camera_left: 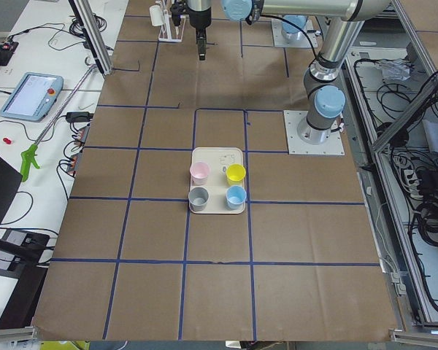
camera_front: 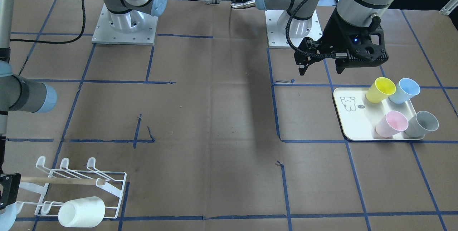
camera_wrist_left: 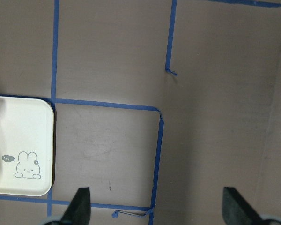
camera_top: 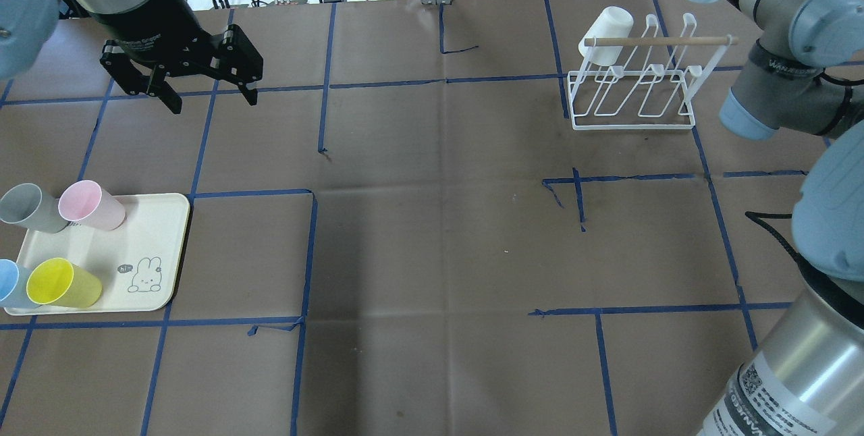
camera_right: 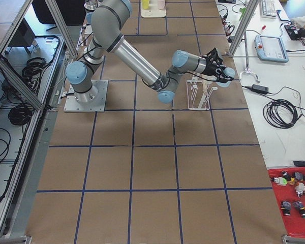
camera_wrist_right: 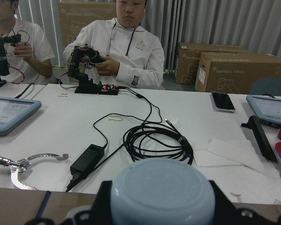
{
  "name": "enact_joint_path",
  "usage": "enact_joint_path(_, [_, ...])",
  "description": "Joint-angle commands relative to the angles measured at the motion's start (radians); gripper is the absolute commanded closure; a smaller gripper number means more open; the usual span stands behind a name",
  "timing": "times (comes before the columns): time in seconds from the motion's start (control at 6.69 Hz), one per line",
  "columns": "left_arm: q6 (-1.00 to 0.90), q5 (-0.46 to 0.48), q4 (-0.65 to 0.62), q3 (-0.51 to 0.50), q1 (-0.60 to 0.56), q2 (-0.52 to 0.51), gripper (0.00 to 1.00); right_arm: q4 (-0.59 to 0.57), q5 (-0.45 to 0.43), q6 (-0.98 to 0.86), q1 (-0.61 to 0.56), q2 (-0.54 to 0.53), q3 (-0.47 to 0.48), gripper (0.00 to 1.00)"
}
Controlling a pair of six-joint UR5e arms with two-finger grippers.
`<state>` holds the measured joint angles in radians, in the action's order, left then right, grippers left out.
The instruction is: Transfer IKEA cup to right arm and place on rack
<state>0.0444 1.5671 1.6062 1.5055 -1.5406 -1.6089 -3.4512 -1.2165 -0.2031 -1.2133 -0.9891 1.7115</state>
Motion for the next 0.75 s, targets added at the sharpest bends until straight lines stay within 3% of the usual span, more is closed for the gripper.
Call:
enact_joint_path(0.0, [0.009,-0.002,-0.006,0.004,-0.012,-0.008,0.0,-0.022,-0.001,-0.004,0.0,0.001,0.045,0.86])
enact_joint_path(0.45, [-0.005,-0.002,-0.023,0.005,-0.01,-0.017,0.0,-0.022,-0.001,-0.006,0.001,0.001,0.082,0.86])
enact_joint_path(0.6, [-0.005,-0.002,-0.023,0.015,-0.01,-0.017,0.0,-0.019,-0.001,-0.007,0.003,0.003,0.088,0.78])
